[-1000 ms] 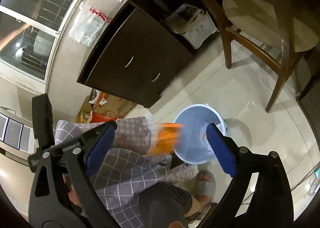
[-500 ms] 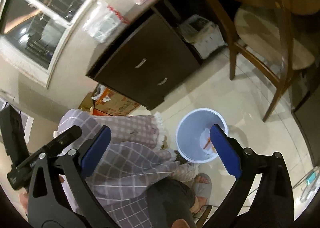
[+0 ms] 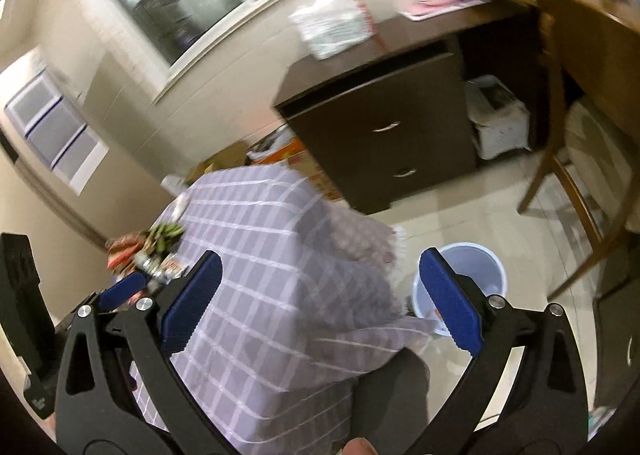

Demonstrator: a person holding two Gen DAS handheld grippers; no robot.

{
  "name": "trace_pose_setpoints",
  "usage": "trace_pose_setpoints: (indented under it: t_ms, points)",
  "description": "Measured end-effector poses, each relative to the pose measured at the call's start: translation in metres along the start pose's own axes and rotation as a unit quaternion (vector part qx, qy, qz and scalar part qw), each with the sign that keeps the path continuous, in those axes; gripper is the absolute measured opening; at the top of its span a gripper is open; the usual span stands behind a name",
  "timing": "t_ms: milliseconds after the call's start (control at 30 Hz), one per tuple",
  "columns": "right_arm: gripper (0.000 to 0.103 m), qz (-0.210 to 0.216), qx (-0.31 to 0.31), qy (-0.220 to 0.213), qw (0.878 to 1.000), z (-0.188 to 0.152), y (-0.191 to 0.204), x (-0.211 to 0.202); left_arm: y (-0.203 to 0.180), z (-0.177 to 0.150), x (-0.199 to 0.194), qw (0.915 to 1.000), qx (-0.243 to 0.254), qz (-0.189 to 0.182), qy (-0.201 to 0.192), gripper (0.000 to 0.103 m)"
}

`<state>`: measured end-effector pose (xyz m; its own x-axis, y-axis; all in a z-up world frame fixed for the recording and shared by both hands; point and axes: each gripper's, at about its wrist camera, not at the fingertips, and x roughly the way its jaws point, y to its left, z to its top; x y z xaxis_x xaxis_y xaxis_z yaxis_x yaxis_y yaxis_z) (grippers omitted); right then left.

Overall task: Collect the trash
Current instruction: 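Bring both empty tools back over the table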

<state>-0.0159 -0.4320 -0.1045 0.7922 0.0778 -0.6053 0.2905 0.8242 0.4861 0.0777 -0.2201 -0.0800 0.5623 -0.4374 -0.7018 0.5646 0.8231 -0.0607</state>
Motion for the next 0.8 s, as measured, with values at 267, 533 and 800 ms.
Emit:
trace_pose_setpoints:
  t_ms: [267, 533, 800]
  points:
    - [0.097, 0.022, -0.095, 0.047, 0.994, -0.017, 0.095, 0.037, 0.091, -0.042, -0.051, 0.995, -0.072, 0.067, -0.018, 0.094]
    - [0.097, -0.002, -0.2, 0.134, 0.971, -0.056, 0.175, 0.113, 0.183, -0.092, -0.09, 0.9791, -0.148, 0.138, -0.021, 0.093]
    - [0.07, -0.033, -0.294, 0.188, 0.937, -0.091, 0.229, 0.186, 0.241, -0.128, -0.098, 0.9672, -0.185, 0.174, -0.002, 0.093]
